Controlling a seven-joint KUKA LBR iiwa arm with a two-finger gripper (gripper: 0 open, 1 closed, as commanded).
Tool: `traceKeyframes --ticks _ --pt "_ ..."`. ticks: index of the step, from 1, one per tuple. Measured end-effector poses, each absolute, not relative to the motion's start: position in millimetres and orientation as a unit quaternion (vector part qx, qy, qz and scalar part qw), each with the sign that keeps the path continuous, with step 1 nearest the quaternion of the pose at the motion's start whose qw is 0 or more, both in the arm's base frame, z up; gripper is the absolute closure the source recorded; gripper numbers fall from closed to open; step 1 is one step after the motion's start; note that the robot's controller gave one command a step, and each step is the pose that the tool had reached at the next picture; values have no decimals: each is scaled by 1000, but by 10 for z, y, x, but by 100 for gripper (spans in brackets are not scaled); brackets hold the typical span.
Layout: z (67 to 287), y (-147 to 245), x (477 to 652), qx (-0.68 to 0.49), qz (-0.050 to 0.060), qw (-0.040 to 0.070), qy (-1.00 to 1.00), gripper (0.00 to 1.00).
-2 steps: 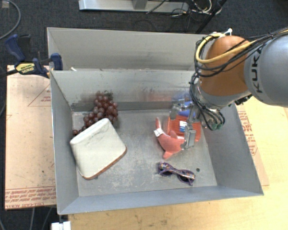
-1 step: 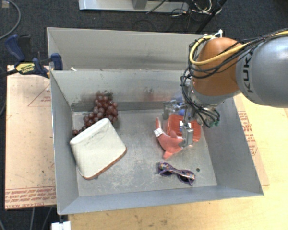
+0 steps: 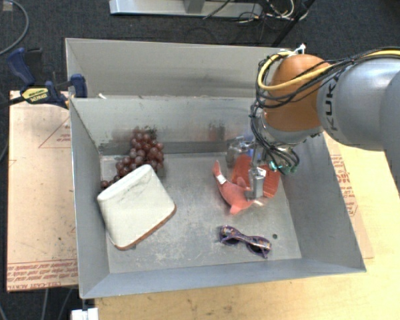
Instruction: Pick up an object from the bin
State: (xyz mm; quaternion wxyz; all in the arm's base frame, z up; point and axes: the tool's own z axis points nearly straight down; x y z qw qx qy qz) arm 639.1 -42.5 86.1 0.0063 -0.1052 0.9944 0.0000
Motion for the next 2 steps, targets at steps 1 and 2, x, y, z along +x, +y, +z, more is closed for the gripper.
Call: traceKeyframes --ticks 1,2 --pt "757 -483 6477 -96 0 5 995 100" --pt "757 -484 6477 -96 0 5 995 100"
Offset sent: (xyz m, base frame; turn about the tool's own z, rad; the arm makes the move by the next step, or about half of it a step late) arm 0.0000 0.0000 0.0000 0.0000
